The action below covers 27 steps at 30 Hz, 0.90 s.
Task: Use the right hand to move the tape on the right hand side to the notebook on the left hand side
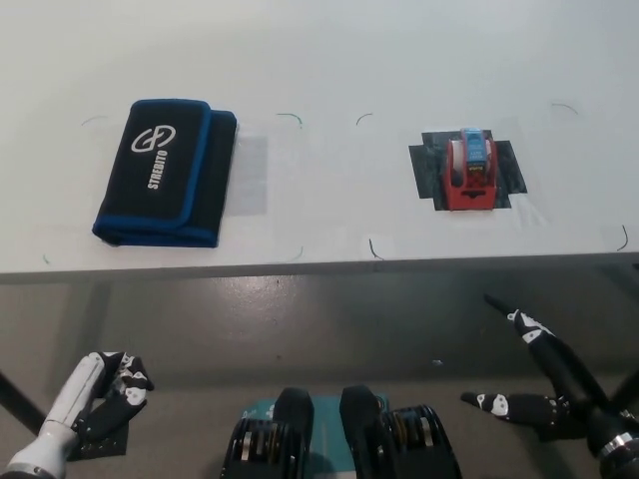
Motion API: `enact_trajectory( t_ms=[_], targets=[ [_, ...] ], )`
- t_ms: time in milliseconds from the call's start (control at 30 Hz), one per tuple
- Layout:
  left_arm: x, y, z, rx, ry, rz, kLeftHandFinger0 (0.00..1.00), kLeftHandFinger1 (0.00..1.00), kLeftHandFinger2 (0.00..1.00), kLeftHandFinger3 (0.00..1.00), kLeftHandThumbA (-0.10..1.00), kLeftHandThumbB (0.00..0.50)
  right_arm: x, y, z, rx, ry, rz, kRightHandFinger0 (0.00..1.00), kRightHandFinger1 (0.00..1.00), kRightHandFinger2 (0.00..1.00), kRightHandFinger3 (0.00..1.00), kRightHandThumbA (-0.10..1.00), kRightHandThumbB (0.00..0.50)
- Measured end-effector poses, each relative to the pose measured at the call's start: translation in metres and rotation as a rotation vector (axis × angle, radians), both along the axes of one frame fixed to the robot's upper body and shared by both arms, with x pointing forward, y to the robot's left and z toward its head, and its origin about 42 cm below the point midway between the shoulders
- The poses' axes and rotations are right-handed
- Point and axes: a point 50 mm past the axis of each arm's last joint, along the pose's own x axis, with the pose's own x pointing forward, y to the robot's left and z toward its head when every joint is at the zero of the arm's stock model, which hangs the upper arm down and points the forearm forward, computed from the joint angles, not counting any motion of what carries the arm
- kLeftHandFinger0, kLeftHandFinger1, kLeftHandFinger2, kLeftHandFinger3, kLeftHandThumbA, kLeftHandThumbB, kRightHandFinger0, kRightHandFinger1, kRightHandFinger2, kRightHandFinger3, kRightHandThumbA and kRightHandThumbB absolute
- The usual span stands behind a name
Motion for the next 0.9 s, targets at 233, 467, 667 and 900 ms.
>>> enact_trajectory(
  t_ms=[233, 467, 667, 900],
  targets=[
    [-0.002, 0.001, -0.001, 0.000, 0.006, -0.001, 0.05, 0.10, 0.24, 0.35, -0.10, 0.387, 0.000, 0.003, 0.010, 0.016, -0.041, -0.002, 1.00, 1.00, 1.00, 1.00, 0.96, 0.207],
    [-0.001, 0.001, -0.001, 0.000, 0.006, 0.000, 0.04, 0.11, 0.23, 0.33, -0.10, 0.387, 0.000, 0.005, 0.026, 0.057, -0.108, -0.030, 1.00, 1.00, 1.00, 1.00, 0.91, 0.248],
    [-0.002, 0.001, -0.002, -0.001, 0.007, 0.000, 0.07, 0.13, 0.24, 0.34, -0.10, 0.383, 0.000, 0.008, 0.049, 0.110, -0.200, -0.054, 0.65, 1.00, 1.00, 1.00, 0.81, 0.224],
    [-0.008, 0.001, -0.007, -0.005, 0.022, 0.003, 0.06, 0.13, 0.25, 0.33, -0.10, 0.388, 0.007, 0.019, 0.078, 0.164, -0.301, -0.099, 1.00, 1.00, 1.00, 1.00, 0.89, 0.264]
  ],
)
